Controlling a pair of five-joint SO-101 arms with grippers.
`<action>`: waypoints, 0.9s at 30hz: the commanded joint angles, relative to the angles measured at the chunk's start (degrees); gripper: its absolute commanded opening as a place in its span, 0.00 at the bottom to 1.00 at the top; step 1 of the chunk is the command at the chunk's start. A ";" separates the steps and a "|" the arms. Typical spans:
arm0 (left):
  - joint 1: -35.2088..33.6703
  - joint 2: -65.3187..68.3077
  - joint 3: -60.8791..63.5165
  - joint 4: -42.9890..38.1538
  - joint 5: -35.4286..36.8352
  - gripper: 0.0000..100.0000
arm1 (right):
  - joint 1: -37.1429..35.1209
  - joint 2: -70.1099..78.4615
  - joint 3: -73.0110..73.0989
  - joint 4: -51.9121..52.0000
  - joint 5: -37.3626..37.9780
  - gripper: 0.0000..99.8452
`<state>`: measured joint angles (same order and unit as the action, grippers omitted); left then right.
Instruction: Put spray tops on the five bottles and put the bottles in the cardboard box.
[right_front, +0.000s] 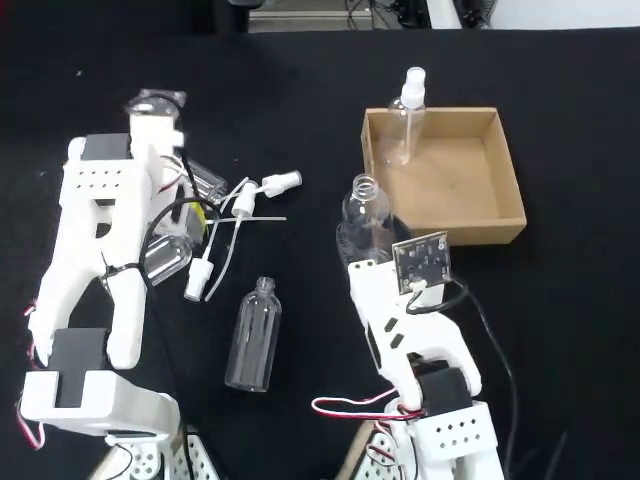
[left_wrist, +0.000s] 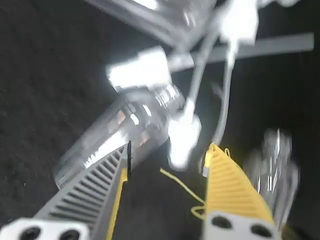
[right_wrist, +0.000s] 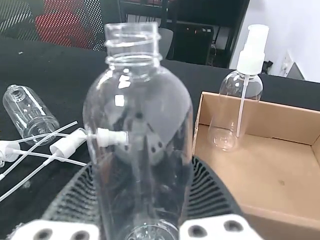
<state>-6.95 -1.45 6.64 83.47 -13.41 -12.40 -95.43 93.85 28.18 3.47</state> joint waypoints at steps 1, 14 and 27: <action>6.55 -1.93 1.19 6.15 -15.30 0.24 | -0.26 -0.92 -0.48 -1.67 -0.09 0.01; 4.88 -1.41 13.93 -10.90 -16.79 0.24 | -0.26 -0.92 -0.40 -1.58 -0.09 0.01; 4.70 6.33 12.26 -10.90 -7.21 0.24 | -0.26 -0.92 0.04 -1.67 0.00 0.01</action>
<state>-1.76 4.88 20.88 73.10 -27.03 -12.40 -95.43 94.55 28.18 3.47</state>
